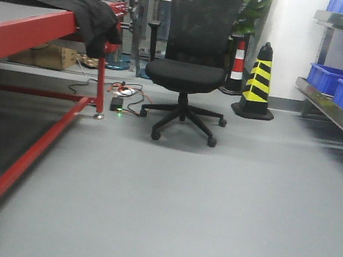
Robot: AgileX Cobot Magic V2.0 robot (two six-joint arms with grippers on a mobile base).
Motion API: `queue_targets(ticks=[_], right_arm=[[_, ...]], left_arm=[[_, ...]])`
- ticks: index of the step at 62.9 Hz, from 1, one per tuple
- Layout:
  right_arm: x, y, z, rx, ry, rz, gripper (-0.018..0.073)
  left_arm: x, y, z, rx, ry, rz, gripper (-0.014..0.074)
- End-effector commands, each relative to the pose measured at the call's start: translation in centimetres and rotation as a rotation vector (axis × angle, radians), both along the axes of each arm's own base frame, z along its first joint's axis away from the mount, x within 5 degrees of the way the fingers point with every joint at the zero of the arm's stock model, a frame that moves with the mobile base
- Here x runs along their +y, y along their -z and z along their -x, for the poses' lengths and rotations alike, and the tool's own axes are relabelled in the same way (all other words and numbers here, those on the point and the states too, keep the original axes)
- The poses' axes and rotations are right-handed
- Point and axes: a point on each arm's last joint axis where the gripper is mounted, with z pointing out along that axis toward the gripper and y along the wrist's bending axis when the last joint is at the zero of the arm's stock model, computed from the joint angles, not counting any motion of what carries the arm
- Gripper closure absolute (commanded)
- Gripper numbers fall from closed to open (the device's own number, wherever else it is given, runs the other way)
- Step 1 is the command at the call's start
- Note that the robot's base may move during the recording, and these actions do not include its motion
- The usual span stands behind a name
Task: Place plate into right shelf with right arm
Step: 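Drive past the red-framed table toward the shelf of blue bins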
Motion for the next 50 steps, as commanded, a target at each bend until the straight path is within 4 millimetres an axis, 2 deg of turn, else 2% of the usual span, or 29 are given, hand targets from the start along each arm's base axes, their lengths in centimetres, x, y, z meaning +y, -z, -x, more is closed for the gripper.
queue_targets(ticks=[1, 50], right_arm=[[-0.09, -1.93, 0.18, -0.126, 0.008, 0.008, 0.0491], [-0.09, -1.93, 0.18, -0.126, 0.008, 0.008, 0.0491]], left_arm=[[0.1, -0.52, 0.08, -0.089, -0.009, 0.018, 0.0725], [0.1, -0.52, 0.08, -0.089, -0.009, 0.018, 0.0725]])
